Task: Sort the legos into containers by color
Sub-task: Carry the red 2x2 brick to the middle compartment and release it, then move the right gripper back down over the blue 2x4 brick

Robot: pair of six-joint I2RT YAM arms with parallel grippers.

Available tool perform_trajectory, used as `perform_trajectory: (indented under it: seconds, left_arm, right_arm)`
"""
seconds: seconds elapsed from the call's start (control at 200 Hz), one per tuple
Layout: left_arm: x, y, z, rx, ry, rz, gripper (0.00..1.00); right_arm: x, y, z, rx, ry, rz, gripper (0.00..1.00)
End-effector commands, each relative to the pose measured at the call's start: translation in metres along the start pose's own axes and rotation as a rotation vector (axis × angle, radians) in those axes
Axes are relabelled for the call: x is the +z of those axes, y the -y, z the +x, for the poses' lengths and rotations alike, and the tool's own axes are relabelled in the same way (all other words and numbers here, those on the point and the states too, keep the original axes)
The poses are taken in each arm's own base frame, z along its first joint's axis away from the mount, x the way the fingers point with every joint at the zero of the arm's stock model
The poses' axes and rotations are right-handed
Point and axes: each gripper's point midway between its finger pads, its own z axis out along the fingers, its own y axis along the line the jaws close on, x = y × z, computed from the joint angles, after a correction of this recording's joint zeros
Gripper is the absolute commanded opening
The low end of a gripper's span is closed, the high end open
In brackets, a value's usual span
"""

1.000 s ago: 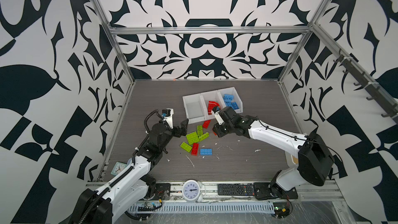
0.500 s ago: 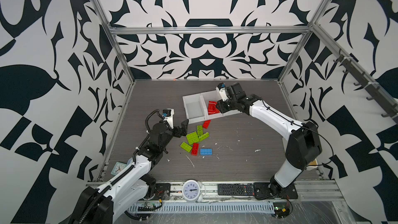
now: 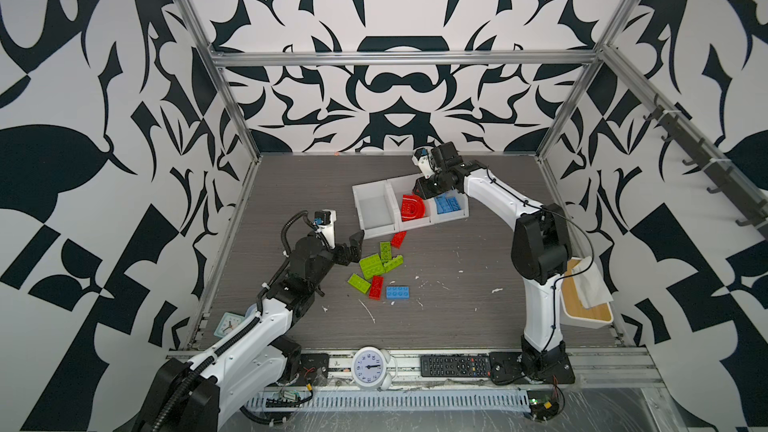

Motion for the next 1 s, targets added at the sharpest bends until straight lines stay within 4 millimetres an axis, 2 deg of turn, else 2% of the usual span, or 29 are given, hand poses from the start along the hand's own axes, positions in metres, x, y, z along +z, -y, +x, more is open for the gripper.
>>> perform_trajectory:
  seconds: [0.0, 0.17, 0.31, 0.43, 0.63, 0.7, 0.805, 0.9, 0.995]
  left_arm:
    - [-0.001, 0.000, -0.003, 0.002, 0.011, 0.000, 0.99]
    - [-0.002, -0.001, -0.003, 0.000, 0.016, -0.005, 0.99]
    - [-0.001, 0.000, -0.003, 0.001, 0.011, -0.001, 0.99]
    - [-0.003, 0.000, -0.004, 0.002, 0.019, -0.005, 0.99]
    - [-0.004, 0.000, -0.006, 0.000, 0.026, -0.005, 0.99]
    - [-0.005, 0.000, -0.006, 0.000, 0.027, -0.004, 0.99]
    - [-0.005, -0.002, -0.006, -0.001, 0.026, -0.012, 0.99]
    - [-0.006, -0.005, -0.006, -0.005, 0.033, -0.032, 0.99]
    - [-0.007, -0.011, -0.005, -0.017, 0.042, -0.059, 0.99]
  right_arm:
    - [-0.015, -0.006, -0.022, -0.015, 0.054, -0.029, 0.29]
    - [-0.012, -0.005, -0.029, -0.013, 0.051, -0.029, 0.33]
    - [-0.017, -0.004, -0.033, -0.015, 0.062, -0.016, 0.49]
    - [-0.022, -0.008, -0.035, -0.016, 0.069, -0.031, 0.56]
    - [-0.055, -0.019, -0.035, 0.009, 0.114, -0.049, 0.56]
    - [-0.070, -0.028, -0.028, 0.026, 0.124, -0.065, 0.56]
    - [-0.086, -0.046, -0.001, 0.049, 0.138, -0.061, 0.57]
    - [-0.097, -0.074, 0.029, 0.039, 0.155, -0.072, 0.57]
    - [-0.101, -0.113, 0.063, -0.034, 0.143, -0.111, 0.58]
